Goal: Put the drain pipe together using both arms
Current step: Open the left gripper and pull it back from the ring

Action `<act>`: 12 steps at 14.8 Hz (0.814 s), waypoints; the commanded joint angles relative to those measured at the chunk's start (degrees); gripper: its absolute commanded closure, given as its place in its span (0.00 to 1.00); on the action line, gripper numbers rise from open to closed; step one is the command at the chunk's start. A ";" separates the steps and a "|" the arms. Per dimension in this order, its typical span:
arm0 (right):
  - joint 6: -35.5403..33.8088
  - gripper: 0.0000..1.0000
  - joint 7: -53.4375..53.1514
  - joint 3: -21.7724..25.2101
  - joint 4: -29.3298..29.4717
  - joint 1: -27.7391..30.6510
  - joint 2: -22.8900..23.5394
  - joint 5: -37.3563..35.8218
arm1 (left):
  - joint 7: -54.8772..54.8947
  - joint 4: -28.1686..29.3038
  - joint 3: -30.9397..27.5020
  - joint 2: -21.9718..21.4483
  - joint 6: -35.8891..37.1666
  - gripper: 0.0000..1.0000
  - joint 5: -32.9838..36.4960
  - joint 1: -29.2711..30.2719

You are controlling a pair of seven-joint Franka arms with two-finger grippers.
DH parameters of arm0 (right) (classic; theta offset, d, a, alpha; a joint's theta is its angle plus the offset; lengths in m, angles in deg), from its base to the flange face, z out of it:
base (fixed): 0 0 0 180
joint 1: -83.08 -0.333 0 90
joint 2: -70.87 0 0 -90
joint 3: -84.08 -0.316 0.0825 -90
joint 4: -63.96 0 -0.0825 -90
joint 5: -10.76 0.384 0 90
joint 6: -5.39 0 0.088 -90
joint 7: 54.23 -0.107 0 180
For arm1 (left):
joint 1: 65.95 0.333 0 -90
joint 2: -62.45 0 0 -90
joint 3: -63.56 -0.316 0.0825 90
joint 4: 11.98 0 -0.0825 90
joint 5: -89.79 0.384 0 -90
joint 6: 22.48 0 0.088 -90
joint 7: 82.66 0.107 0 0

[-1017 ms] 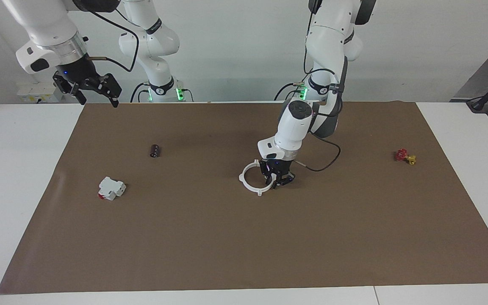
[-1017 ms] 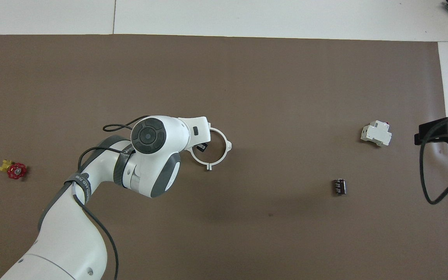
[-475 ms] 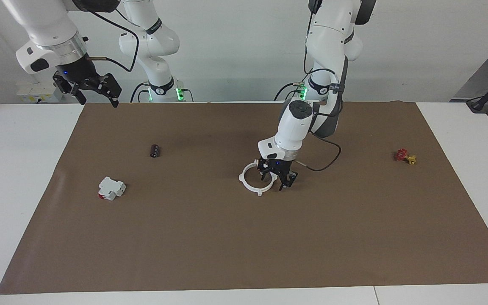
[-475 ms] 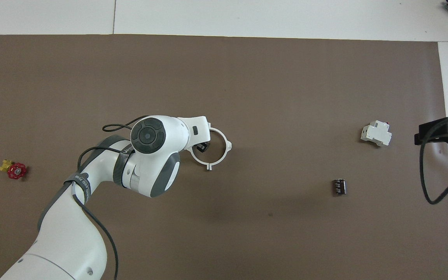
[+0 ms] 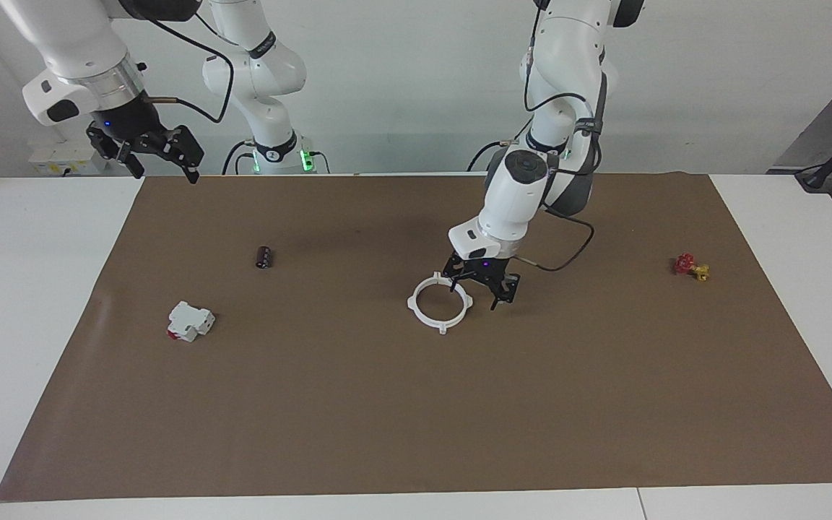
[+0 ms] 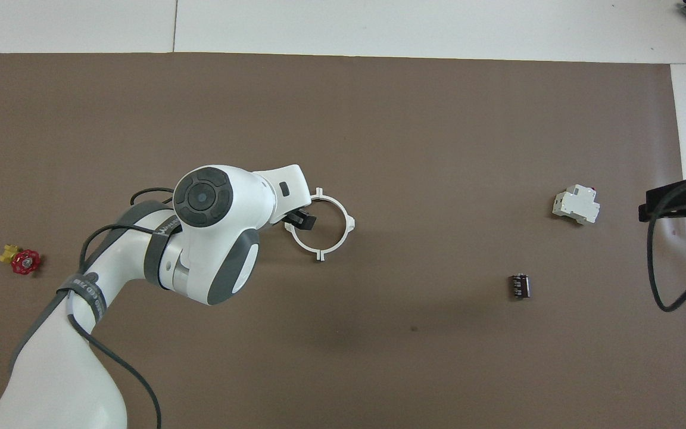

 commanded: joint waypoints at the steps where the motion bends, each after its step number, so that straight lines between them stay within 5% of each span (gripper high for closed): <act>1: 0.31 0.00 0.79 -0.37 0.35 0.86 0.14 0.36 | -1.46 1.48 0.09 -4.02 6.78 0.00 0.98 2.83; 8: 0.75 0.00 1.14 -0.37 -0.27 1.47 -0.03 0.71 | -6.03 1.22 0.09 -10.61 19.01 0.00 0.98 13.37; 12: -3.20 0.00 1.14 -0.55 2.63 2.18 1.80 1.24 | -3.31 -3.60 0.09 -12.37 24.54 0.00 1.06 18.46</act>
